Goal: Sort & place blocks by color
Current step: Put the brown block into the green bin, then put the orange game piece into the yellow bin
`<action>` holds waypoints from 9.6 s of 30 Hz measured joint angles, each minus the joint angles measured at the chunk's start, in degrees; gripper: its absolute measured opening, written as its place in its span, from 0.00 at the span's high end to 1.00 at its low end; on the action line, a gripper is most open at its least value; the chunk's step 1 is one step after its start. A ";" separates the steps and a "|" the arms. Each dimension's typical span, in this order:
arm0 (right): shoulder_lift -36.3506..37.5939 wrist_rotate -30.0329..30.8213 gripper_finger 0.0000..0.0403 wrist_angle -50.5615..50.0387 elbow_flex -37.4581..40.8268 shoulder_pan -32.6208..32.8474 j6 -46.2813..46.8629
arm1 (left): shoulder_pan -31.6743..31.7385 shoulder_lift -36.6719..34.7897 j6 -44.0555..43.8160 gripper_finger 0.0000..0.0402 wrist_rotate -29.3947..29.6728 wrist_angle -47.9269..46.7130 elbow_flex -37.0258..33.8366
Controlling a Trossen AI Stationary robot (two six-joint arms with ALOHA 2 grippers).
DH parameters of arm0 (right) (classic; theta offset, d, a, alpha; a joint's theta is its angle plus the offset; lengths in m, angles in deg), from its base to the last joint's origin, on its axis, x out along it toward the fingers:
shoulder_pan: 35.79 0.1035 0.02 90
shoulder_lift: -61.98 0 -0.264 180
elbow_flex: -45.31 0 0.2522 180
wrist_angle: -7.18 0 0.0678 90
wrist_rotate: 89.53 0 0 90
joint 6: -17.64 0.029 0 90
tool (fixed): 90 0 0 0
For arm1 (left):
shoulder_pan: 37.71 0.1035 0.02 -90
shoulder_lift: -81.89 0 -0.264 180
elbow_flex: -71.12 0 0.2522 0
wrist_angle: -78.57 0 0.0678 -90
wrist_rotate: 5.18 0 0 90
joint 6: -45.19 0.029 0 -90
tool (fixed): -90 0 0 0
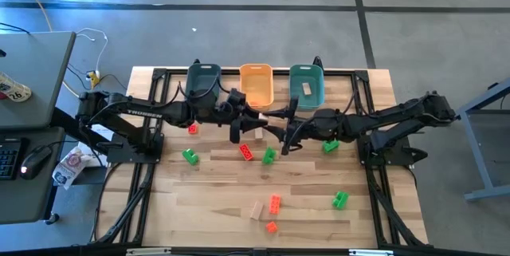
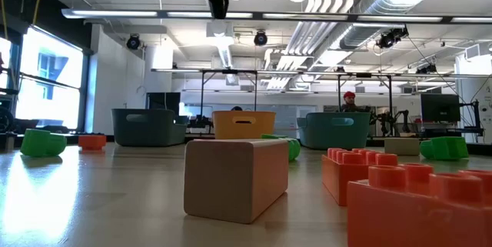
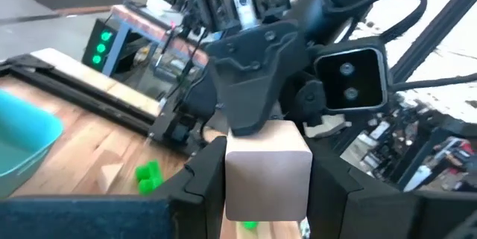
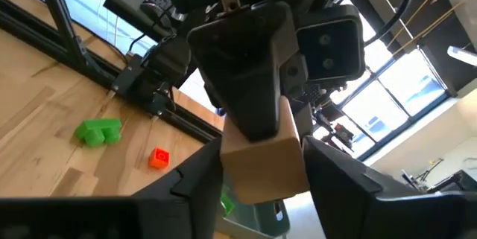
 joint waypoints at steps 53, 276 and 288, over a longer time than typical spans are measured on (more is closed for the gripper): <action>-0.04 25.88 0.68 -13.66 0.00 -7.41 16.69 | 7.18 -0.04 16.25 0.48 2.76 -21.89 -0.02; -23.00 -30.04 0.41 -36.46 -12.87 14.77 16.24 | -31.30 -0.04 -19.47 0.48 19.55 -50.07 -0.02; -29.43 -29.75 0.41 -35.93 -12.87 16.83 5.00 | -31.32 -0.04 -19.67 0.48 19.62 -49.86 -0.02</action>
